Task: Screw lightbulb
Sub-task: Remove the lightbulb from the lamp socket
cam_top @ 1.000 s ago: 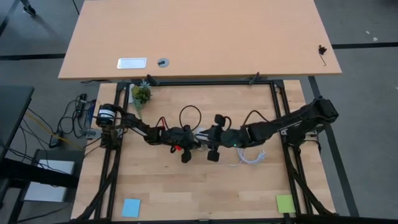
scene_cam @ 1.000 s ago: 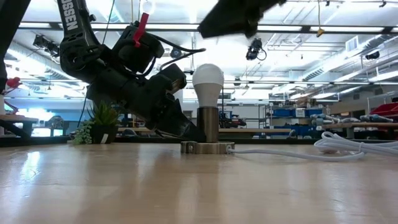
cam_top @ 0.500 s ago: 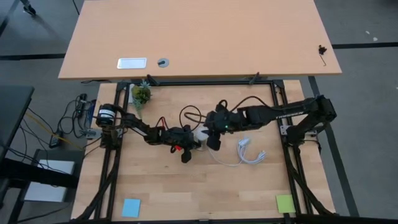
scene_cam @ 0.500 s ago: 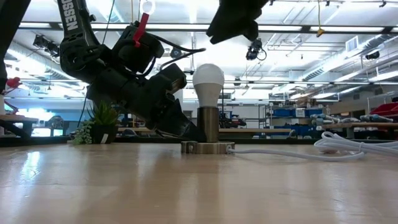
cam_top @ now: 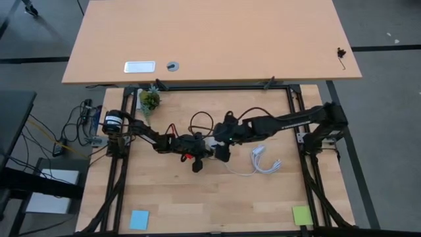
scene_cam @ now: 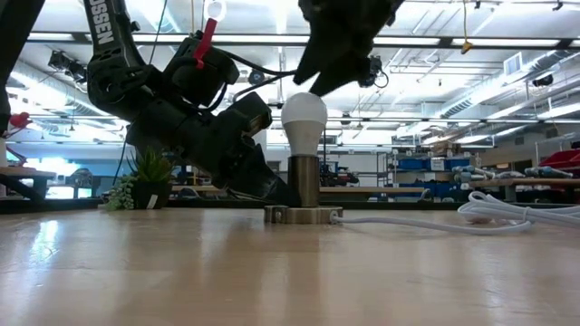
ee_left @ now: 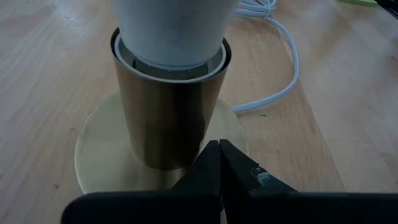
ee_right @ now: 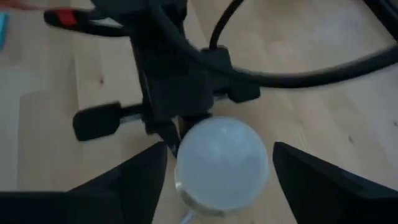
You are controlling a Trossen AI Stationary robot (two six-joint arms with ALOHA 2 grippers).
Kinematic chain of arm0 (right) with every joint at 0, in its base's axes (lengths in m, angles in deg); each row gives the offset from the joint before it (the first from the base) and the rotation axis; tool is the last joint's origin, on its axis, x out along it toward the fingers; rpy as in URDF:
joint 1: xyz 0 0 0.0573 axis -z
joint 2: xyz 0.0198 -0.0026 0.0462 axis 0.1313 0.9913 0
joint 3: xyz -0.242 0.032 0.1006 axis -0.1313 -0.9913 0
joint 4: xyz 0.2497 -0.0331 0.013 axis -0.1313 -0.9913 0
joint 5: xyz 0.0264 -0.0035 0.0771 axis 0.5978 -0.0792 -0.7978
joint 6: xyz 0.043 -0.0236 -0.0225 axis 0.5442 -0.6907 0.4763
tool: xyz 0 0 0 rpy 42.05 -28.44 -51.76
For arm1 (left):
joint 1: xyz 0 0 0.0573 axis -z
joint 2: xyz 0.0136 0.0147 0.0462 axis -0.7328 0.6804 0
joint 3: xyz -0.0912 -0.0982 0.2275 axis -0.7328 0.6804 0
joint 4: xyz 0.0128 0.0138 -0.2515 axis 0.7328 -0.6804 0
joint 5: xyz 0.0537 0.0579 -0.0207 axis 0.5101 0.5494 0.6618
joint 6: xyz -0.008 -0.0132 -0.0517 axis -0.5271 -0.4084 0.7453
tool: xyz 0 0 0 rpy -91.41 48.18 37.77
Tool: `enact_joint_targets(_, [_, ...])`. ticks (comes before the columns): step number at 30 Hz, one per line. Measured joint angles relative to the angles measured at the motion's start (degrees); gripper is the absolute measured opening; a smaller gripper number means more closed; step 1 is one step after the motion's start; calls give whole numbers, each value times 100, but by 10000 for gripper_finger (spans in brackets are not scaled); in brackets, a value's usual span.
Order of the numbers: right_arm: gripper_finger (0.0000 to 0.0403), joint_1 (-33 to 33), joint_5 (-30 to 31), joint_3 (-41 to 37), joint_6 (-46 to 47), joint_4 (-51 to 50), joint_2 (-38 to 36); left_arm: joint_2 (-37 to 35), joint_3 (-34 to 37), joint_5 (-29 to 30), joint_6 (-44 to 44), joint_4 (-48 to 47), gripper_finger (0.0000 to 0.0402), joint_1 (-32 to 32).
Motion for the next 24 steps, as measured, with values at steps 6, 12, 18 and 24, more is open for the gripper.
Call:
enact_joint_targets(6, [322, 11, 41, -1, -15, 55, 305, 0, 0, -1, 3, 2, 0, 0])
enact_joint_targets(12, [316, 84, 283, 9, -24, 42, 529, 0, 0, 19, 4, 2, 0, 0])
enact_joint_targets(18, [290, 136, 244, 9, -492, 36, 557, 0, 0, 54, 4, 4, 0, -2])
enact_joint_targets(24, [287, 149, -515, 22, -2397, 39, 544, -2, -2, -17, 6, -20, 0, 4])
